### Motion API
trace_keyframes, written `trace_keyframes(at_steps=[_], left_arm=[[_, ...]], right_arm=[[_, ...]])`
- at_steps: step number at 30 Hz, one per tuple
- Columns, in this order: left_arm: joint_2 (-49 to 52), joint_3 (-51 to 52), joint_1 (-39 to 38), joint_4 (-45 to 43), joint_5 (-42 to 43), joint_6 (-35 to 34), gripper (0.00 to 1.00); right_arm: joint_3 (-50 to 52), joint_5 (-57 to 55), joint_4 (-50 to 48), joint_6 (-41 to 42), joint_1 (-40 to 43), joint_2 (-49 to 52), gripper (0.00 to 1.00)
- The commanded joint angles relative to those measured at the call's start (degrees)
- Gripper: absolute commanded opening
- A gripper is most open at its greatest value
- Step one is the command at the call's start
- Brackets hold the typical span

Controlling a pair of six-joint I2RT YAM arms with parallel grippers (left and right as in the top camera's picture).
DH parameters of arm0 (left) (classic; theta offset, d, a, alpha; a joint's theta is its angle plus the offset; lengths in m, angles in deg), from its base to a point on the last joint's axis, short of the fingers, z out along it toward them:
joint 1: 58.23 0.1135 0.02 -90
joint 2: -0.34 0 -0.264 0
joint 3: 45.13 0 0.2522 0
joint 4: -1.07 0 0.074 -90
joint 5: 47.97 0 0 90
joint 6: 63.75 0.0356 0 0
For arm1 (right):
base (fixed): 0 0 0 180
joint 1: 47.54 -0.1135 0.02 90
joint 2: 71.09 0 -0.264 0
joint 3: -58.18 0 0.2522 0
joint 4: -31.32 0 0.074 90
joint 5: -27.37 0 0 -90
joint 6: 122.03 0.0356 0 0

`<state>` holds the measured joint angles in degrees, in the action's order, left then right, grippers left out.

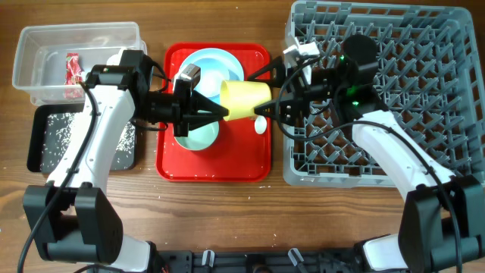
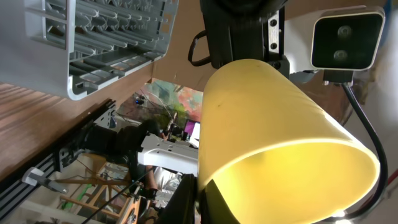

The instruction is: Sort waste into correct bins and load items into the dishwasher rack

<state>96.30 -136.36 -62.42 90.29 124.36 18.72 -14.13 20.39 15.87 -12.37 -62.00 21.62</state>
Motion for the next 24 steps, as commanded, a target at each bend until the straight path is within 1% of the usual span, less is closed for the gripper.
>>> trace_keyframes(at_steps=[1,4,7,9,15,17,19,22,23,24], left_arm=[[-0.72,-0.55,-0.22,0.0,0.5,1.81,0.04],[-0.72,-0.55,-0.22,0.02,0.5,2.86,0.04],[-0.72,-0.55,-0.22,0.0,0.5,2.86,0.04],[-0.72,-0.55,-0.22,-0.02,0.48,2.89,0.04],[-0.72,-0.55,-0.22,0.02,0.48,4.13,0.04],[-0.72,-0.55,-0.22,0.02,0.48,4.13,0.05],[-0.72,-0.55,-0.2,0.02,0.48,4.13,0.11],[-0.72,-0.55,-0.2,0.02,0.48,4.13,0.3],[-0.72,-0.55,-0.2,0.02,0.48,4.13,0.35],[-0.72,-0.55,-0.2,0.02,0.48,4.13,0.37]], right_arm=[[-0.63,-0.68,-0.04,-1.68,-0.68,0.74,0.92],[-0.63,-0.68,-0.07,-1.64,-1.36,0.74,0.75],[-0.63,-0.9,-0.11,-1.64,-1.84,0.74,0.68],[-0.63,-0.92,-0.28,-1.64,-1.84,0.74,0.6],[-0.63,-0.83,-1.2,-1.62,-1.81,0.74,0.58],[-0.63,-0.61,-1.57,-1.6,-1.81,0.74,0.56],[-0.63,-0.55,-1.68,-1.51,-1.81,0.74,0.54],[-0.63,-0.35,-1.73,-1.46,-1.79,0.74,0.54],[-0.63,0.07,-1.81,-1.46,-1.66,0.74,0.54],[-0.63,0.07,-1.81,-1.46,-1.6,0.74,0.54]])
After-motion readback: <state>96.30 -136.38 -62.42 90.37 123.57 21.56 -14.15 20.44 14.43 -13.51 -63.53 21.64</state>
